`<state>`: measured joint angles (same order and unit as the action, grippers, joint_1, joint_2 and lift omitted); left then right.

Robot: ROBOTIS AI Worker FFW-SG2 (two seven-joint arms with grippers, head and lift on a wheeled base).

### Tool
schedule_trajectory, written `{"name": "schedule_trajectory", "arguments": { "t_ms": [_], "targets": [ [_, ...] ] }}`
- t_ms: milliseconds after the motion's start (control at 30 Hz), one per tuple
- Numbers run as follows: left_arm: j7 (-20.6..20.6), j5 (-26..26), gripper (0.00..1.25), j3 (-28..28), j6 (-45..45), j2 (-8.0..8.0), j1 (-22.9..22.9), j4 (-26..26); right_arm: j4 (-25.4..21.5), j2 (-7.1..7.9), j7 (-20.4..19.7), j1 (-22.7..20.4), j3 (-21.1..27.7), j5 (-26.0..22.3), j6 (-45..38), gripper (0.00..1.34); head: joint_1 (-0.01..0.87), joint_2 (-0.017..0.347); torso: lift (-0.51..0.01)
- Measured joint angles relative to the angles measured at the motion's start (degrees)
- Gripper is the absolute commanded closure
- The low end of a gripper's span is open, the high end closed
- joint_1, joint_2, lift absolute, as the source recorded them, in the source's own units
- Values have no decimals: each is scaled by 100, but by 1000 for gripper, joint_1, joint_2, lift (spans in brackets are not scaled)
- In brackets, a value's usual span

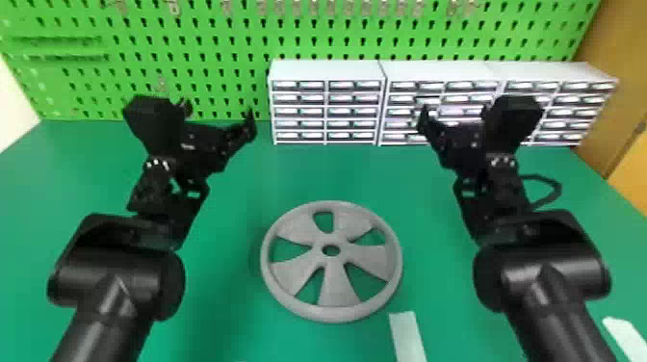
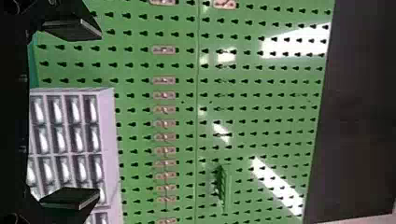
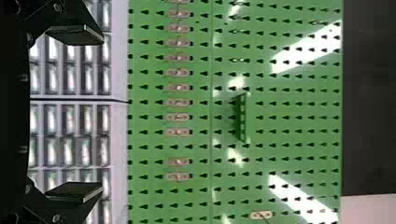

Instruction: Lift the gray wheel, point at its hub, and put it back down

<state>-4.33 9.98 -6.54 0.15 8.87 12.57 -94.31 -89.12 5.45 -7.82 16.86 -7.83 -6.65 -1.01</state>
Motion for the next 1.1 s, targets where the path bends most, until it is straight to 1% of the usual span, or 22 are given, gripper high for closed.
{"name": "schedule_trajectory", "arguments": {
  "t_ms": [167,333,500,600,900,1100],
  "targets": [
    [-10,165,102,-37,-63,87,389,0,29,46,0,377,-16,-2,179,145,692,48,-88],
    [25,271,94,-96,-160,205,882,-1,39,139,0,800,-80,12,301,124,692,48,-88],
    [162,298,84,-159,-308,278,1368,0,62,223,0,1221,-130,70,427,119,692,48,-88],
    [263,308,84,-230,-391,313,1658,31,103,235,0,1478,-108,117,511,119,692,48,-88],
    [523,355,84,-449,-614,340,2587,85,141,271,-9,2189,-4,160,735,119,692,48,-88],
    [686,349,84,-539,-778,339,3090,83,122,323,-17,2663,16,243,809,119,692,48,-88]
  ]
}}
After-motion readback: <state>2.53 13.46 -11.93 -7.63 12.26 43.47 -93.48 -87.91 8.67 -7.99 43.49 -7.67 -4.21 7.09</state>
